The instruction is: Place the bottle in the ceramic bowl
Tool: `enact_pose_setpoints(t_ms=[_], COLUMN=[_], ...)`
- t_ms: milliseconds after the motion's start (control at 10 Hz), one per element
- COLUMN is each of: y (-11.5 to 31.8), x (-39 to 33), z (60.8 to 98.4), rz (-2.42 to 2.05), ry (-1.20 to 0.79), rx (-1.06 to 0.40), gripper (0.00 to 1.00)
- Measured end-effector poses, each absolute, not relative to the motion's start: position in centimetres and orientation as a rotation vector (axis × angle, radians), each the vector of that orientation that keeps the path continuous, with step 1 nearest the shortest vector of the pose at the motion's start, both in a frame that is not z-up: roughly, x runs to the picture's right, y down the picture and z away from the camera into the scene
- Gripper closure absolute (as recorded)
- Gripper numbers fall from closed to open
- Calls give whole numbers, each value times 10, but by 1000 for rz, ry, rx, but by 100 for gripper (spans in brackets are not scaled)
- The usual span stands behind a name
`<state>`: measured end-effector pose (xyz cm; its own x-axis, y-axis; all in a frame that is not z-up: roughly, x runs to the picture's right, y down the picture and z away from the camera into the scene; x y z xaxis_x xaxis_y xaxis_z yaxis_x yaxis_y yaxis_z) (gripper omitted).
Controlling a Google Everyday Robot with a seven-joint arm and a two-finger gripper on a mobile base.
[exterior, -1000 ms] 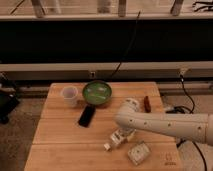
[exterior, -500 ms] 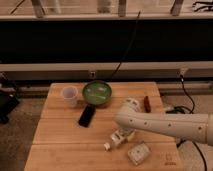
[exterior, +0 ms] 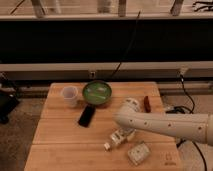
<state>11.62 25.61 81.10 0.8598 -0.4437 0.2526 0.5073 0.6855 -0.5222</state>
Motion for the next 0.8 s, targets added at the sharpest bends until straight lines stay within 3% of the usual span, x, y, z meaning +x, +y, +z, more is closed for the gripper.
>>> enact_pose_setpoints(t_ms=[200,300,600,800], y=[257,256,252,223], x=[117,117,117,118], z=[813,811,810,805], rz=[-520,-521,-520,-514], ry=[-101,-102,-103,-98], rx=[-615,-616,-613,-609], gripper=[59,72,98,100])
